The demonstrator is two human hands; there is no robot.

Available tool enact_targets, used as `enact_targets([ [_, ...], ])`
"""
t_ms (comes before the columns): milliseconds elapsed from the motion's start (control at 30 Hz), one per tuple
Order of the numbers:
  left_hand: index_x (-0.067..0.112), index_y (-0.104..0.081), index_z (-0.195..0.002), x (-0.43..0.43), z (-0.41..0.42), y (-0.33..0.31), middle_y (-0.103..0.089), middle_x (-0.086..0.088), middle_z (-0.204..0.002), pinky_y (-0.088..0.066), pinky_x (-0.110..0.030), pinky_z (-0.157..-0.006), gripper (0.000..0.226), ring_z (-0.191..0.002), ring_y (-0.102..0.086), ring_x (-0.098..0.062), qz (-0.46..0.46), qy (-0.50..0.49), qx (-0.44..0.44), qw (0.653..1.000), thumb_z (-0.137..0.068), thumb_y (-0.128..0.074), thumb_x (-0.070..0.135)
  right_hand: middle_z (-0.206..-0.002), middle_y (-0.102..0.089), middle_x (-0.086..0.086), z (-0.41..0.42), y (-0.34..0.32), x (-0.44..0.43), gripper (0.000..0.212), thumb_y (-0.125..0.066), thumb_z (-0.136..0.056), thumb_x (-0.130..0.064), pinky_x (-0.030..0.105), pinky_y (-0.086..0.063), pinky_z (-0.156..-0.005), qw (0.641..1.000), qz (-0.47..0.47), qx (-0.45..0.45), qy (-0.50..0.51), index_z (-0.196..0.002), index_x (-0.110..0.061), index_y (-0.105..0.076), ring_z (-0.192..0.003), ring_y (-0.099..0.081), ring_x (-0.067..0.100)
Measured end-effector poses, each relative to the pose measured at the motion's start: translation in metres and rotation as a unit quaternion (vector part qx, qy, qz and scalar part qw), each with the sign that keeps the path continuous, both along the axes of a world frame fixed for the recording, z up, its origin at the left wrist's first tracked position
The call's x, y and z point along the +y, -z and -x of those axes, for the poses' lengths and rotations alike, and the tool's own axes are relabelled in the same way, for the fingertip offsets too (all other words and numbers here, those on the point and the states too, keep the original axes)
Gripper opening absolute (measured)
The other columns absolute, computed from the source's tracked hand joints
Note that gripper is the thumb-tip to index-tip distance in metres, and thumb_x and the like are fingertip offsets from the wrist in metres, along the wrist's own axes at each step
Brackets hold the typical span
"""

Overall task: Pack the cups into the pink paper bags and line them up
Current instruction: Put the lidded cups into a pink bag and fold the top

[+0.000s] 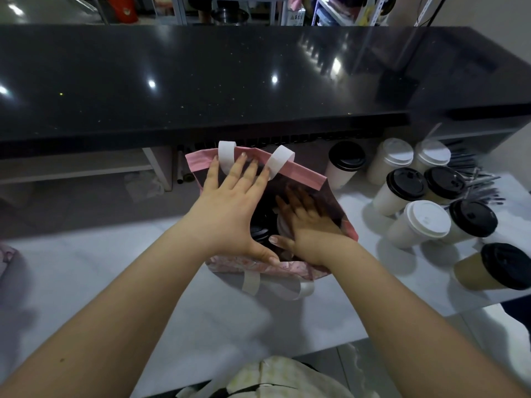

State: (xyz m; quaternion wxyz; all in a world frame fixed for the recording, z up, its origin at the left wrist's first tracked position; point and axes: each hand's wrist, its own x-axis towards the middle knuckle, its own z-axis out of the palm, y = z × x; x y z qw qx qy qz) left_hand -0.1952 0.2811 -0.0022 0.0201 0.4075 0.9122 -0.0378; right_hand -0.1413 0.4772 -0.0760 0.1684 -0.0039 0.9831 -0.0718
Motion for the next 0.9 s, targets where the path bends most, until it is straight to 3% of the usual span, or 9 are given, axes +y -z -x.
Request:
enact_targets([
  [167, 0.019, 0.021, -0.151, 0.0, 0.001, 0.001, 0.018, -0.005, -0.162, 0.013, -0.058, -0.116, 0.142, -0.145, 0.029, -0.024, -0.003, -0.005, -0.007, 1.0, -0.043, -0.019, 0.102, -0.16, 0.024, -0.008, -0.003, -0.003, 0.0, 0.081, -0.034, -0.092, -0.067, 0.049, -0.004, -0.121, 0.999, 0.021, 0.021, 0.017, -0.153, -0.035, 0.008, -0.147, 0.023, 0.019],
  [300, 0.023, 0.015, -0.153, 0.001, 0.005, -0.003, 0.01, -0.003, -0.164, 0.012, -0.056, -0.117, 0.138, -0.147, 0.022, -0.021, -0.029, -0.014, -0.024, 0.999, -0.046, -0.026, 0.1, -0.158, 0.029, -0.007, 0.003, -0.022, -0.001, 0.083, -0.037, -0.093, -0.066, 0.052, -0.005, -0.12, 0.999, -0.003, -0.047, 0.017, -0.153, -0.036, 0.012, -0.146, 0.024, 0.02],
  [367, 0.025, 0.009, -0.154, 0.001, 0.008, -0.01, 0.0, -0.001, -0.164, 0.008, -0.055, -0.119, 0.13, -0.15, 0.012, -0.02, -0.058, -0.022, -0.03, 0.998, -0.054, -0.034, 0.095, -0.159, 0.026, -0.006, 0.004, -0.04, -0.004, 0.088, -0.047, -0.091, -0.062, 0.051, -0.011, -0.12, 0.998, -0.005, -0.055, 0.011, -0.152, -0.038, 0.012, -0.148, 0.016, 0.024],
  [467, 0.028, -0.004, -0.155, 0.0, 0.012, -0.023, -0.024, 0.003, -0.16, -0.006, -0.055, -0.119, 0.111, -0.149, -0.013, -0.021, -0.099, -0.037, -0.019, 0.994, -0.071, -0.055, 0.079, -0.162, -0.009, -0.003, 0.002, -0.074, -0.008, 0.086, -0.06, -0.089, -0.044, 0.046, -0.035, -0.11, 0.998, 0.038, 0.059, 0.006, -0.153, -0.039, -0.003, -0.142, -0.027, 0.029],
  [533, 0.031, -0.019, -0.152, 0.002, 0.013, -0.031, -0.044, 0.006, -0.148, -0.019, -0.053, -0.114, 0.095, -0.14, -0.032, -0.021, -0.124, -0.049, 0.006, 0.991, -0.077, -0.061, 0.07, -0.153, -0.034, -0.007, -0.005, -0.094, -0.008, 0.073, -0.063, -0.088, -0.037, 0.042, -0.042, -0.103, 0.988, 0.057, 0.143, 0.003, -0.15, -0.035, -0.025, -0.132, -0.042, 0.022],
  [667, 0.031, -0.041, -0.14, 0.016, 0.007, -0.04, -0.058, 0.006, -0.13, -0.029, -0.045, -0.1, 0.062, -0.124, -0.046, -0.023, -0.186, -0.062, 0.053, 0.979, -0.087, -0.059, 0.057, -0.128, -0.061, -0.005, -0.026, -0.117, 0.001, 0.042, -0.067, -0.087, -0.027, 0.04, -0.046, -0.096, 0.964, 0.05, 0.261, 0.019, -0.128, -0.025, -0.059, -0.116, -0.052, 0.02],
  [900, 0.027, -0.049, -0.133, 0.099, -0.013, -0.05, -0.056, 0.0, -0.128, -0.033, -0.045, -0.098, 0.046, -0.12, -0.049, -0.026, -0.243, 0.005, 0.007, 0.97, -0.09, -0.056, 0.04, -0.111, -0.067, 0.0, -0.063, -0.136, 0.044, 0.031, -0.067, -0.087, -0.024, 0.039, -0.046, -0.091, 0.941, 0.022, 0.308, 0.138, -0.118, -0.019, -0.067, -0.107, -0.056, 0.023],
])
